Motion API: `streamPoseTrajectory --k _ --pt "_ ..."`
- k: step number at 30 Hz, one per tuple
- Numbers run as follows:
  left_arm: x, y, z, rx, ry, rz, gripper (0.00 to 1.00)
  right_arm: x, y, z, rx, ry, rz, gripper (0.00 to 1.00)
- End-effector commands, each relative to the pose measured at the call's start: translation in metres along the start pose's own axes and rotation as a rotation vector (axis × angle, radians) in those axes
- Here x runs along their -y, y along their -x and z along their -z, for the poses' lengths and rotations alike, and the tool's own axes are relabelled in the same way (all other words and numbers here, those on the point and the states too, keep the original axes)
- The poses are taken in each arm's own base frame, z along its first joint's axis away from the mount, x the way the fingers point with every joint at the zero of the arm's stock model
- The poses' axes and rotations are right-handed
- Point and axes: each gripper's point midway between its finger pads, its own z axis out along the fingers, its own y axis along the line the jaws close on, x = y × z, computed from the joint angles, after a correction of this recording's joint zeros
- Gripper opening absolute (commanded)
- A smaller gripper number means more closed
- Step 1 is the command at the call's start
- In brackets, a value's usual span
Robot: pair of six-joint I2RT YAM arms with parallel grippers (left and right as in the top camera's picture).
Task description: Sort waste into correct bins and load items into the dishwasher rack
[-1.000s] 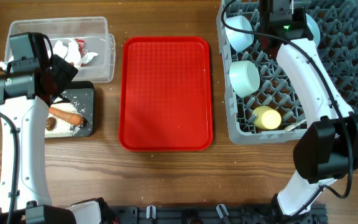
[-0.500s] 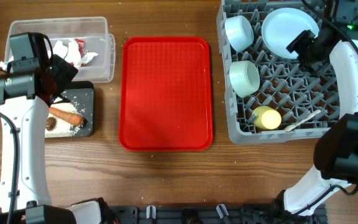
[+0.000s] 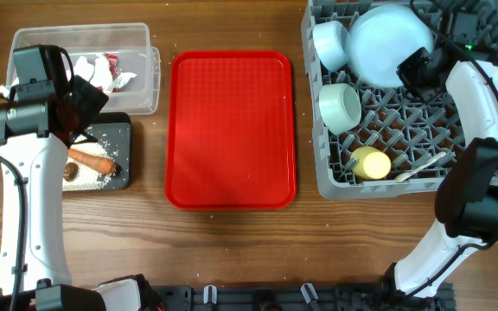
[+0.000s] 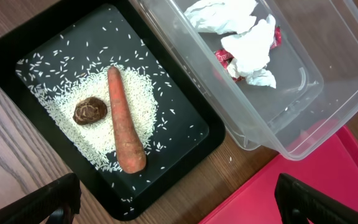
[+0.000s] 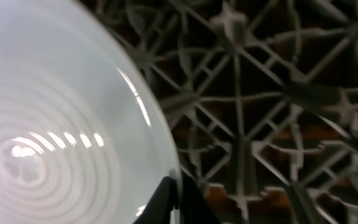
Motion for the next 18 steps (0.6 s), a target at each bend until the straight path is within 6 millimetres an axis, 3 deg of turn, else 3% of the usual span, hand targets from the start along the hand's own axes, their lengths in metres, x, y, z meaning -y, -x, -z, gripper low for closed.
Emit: streamPoseTrajectory --k 1,3,7,9,11,14,16,18 --pt "-0.001 0.003 0.000 0.009 0.007 0.020 1.00 -0.004 0.002 -0.003 0.010 0.009 0.054 0.04" --pt "-0.001 0.003 0.000 0.009 0.007 0.020 1.00 -0.017 0.014 0.016 0.073 0.056 0.094 0.04" --pt "0.000 0.003 0.000 0.009 0.007 0.020 1.00 -0.028 0.066 0.122 0.405 0.061 0.148 0.04" --pt "0.000 0.003 0.000 0.008 0.007 0.019 1.00 -0.015 0.091 0.184 0.621 -0.026 0.171 0.04" --pt "-0.001 0.003 0.000 0.009 0.007 0.020 1.00 -0.005 0.101 0.221 0.767 -0.168 0.237 0.04" --pt "-0.001 0.003 0.000 0.009 0.007 0.020 1.00 -0.002 0.099 0.237 0.866 -0.419 0.342 0.04" --pt "-0.001 0.003 0.000 0.009 0.007 0.020 1.00 -0.022 0.092 0.223 0.859 -0.487 0.485 0.04" --pt "-0.001 0.003 0.000 0.008 0.007 0.020 1.00 -0.030 0.092 0.201 0.838 -0.637 0.617 0.04"
